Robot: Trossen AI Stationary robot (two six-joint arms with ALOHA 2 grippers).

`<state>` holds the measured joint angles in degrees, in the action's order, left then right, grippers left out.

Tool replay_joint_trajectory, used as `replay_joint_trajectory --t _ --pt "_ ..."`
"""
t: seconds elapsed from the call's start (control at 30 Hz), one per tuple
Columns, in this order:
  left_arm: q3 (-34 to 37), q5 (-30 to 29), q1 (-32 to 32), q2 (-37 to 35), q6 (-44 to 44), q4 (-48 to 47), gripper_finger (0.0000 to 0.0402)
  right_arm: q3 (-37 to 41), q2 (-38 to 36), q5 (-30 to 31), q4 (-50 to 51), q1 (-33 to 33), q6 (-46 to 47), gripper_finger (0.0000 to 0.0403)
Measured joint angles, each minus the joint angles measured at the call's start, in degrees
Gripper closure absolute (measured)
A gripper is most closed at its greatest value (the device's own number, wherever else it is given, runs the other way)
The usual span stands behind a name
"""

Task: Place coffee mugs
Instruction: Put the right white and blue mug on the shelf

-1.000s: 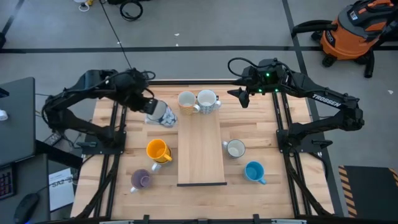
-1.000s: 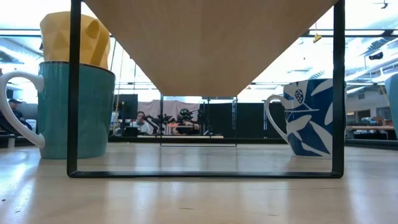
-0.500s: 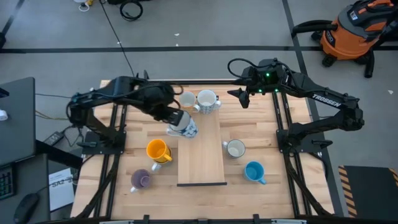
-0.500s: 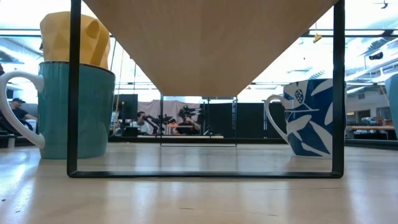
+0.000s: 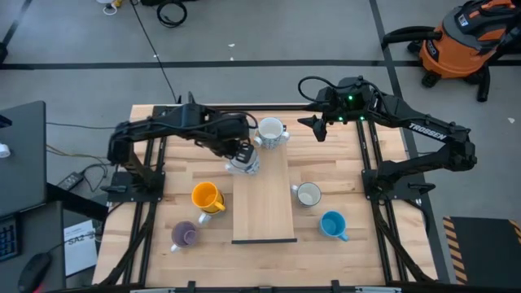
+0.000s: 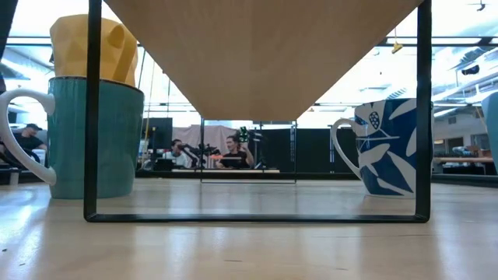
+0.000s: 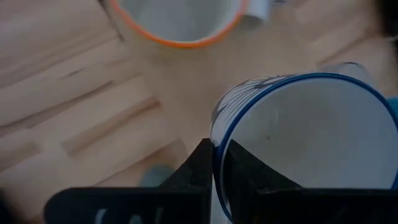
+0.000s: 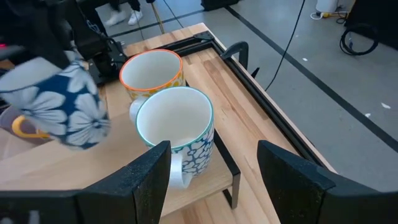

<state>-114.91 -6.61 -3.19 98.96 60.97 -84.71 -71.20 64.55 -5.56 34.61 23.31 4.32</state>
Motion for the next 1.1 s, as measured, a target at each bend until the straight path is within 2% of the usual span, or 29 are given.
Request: replay_joint_trajectory --t 0.17,0.57,1.1 --pt "0.0 -2.8 -0.3 1.4 1.5 -2.7 0.0372 0.0 0.0 0.0 0.0 0.0 0.0 0.0157" --pt "0.0 -4.3 -0.3 4.1 3.0 -3.5 0.0371 0.0 0.0 0.0 -0.2 0.0 0.0 0.0157" --pt "-0.1 -3.4 -1.3 6.7 1.1 -2.7 0.0370 0.0 0.0 0.0 -0.2 0.0 0.0 0.0157"
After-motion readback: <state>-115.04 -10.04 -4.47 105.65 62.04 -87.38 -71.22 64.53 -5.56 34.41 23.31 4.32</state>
